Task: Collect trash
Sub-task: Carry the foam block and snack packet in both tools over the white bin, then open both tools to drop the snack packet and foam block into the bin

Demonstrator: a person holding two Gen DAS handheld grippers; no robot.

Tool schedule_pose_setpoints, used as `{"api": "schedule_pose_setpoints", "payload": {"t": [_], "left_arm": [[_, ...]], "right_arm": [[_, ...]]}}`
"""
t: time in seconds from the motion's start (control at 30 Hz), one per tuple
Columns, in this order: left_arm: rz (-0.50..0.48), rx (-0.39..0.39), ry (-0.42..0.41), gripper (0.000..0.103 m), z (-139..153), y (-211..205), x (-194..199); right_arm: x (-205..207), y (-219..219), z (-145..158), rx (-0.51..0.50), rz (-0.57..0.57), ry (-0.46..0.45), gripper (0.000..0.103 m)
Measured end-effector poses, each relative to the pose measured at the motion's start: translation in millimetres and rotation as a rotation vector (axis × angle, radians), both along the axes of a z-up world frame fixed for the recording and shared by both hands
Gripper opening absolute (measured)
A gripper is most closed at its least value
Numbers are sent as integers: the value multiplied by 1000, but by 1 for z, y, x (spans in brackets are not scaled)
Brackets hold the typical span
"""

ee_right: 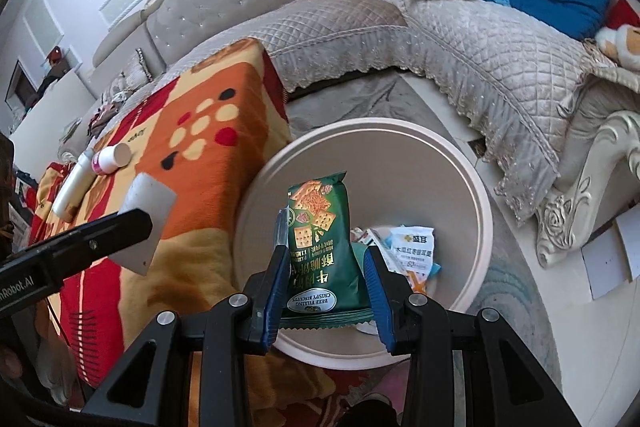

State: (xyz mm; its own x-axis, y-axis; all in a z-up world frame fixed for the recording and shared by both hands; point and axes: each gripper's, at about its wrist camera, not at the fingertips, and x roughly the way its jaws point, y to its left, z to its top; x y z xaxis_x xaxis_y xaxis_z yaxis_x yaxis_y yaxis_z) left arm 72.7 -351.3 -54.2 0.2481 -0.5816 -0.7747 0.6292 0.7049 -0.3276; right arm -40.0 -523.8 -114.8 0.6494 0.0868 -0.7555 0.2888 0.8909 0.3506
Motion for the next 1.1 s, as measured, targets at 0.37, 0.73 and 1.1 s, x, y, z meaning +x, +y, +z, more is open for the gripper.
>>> {"api": "schedule_pose_setpoints", "payload": {"t": [0.37, 0.73, 1.1], "left_arm": [[-4, -13, 12, 49, -10, -11, 4], [23, -8, -18, 59, -7, -2, 0], [123, 23, -189, 59, 12, 39, -17]], "right_arm": [[1, -14, -15, 25, -29, 31, 47], [-2, -7, -9, 0, -33, 25, 49], [-20, 31, 25, -94, -27, -73, 69]]}}
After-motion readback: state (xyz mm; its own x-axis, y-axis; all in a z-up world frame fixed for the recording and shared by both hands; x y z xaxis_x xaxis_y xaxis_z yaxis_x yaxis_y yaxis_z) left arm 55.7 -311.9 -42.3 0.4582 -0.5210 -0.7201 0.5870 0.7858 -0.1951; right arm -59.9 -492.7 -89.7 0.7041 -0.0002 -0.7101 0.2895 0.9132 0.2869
